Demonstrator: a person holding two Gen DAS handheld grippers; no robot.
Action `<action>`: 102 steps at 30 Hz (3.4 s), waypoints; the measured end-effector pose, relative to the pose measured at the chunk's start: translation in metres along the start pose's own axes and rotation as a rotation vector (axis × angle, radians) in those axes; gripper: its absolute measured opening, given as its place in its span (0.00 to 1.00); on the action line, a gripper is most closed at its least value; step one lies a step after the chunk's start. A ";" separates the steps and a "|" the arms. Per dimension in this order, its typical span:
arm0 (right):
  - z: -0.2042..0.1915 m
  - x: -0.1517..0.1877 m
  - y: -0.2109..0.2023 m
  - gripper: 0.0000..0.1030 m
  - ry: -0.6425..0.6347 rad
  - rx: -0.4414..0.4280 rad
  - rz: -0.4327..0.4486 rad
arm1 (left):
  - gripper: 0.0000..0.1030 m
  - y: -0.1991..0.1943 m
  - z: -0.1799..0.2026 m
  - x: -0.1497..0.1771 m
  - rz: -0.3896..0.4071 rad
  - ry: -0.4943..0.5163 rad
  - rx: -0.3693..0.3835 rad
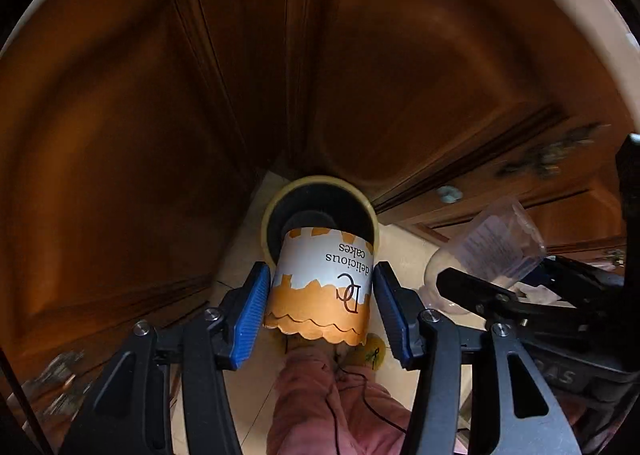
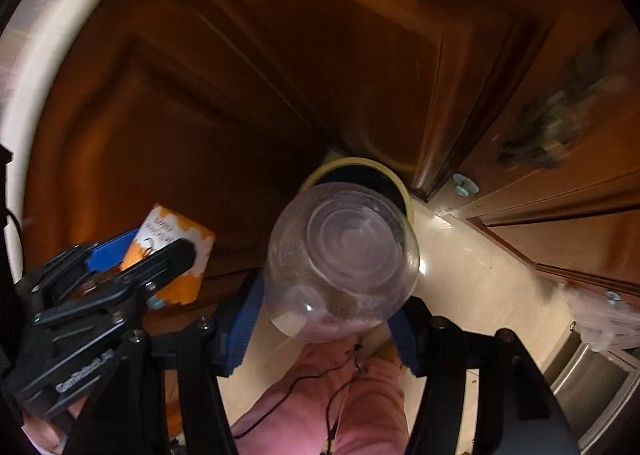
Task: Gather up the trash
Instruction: 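Carry the cake cup and bottle down over the floor trash bin with both tools, then open both tools to drop the cup and bottle into the bin, then raise both tools back over the counter toward the remaining trash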
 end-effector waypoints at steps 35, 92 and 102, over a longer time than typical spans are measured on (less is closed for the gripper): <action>0.060 0.013 0.080 0.68 0.173 0.088 -0.021 | 0.77 0.102 -0.008 -0.011 -0.085 0.027 0.015; -0.039 -0.097 -0.383 0.68 -0.026 0.310 0.583 | 0.78 -0.313 0.104 -0.199 0.427 0.288 0.085; 0.015 -0.196 -0.362 0.68 -0.021 0.158 0.501 | 0.89 -0.237 0.129 -0.273 0.294 0.223 0.002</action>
Point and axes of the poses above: each gripper's, at about its wrist camera, not at the fingertips, and y roughly the way its jaws point, z to its right, x to its underside, the point moved 3 cm from there along y, roughly the way its jaws point, and after that the axes turned 6 degrees about -x, right-handed, at the moved point
